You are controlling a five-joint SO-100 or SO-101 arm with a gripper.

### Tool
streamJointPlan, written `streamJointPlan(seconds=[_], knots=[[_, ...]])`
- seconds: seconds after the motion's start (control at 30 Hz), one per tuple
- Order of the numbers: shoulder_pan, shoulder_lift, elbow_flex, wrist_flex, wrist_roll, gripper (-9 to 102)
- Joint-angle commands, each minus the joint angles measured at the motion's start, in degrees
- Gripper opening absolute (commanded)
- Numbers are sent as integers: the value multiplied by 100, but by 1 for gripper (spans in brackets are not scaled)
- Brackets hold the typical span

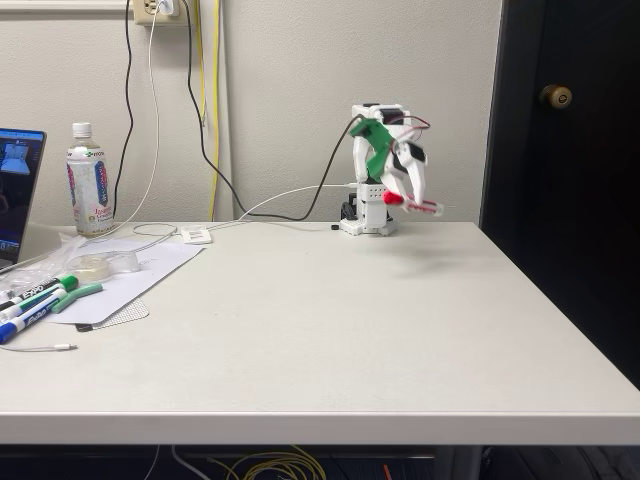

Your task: Pick up the red marker.

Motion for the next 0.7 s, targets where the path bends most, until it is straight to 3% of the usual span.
streamJointPlan(seconds=[0.0, 0.2, 0.67], knots=[[158, 255, -35, -457, 483, 3], [571, 492, -18, -1063, 1345, 3], [1406, 1679, 844, -1230, 1600, 3]])
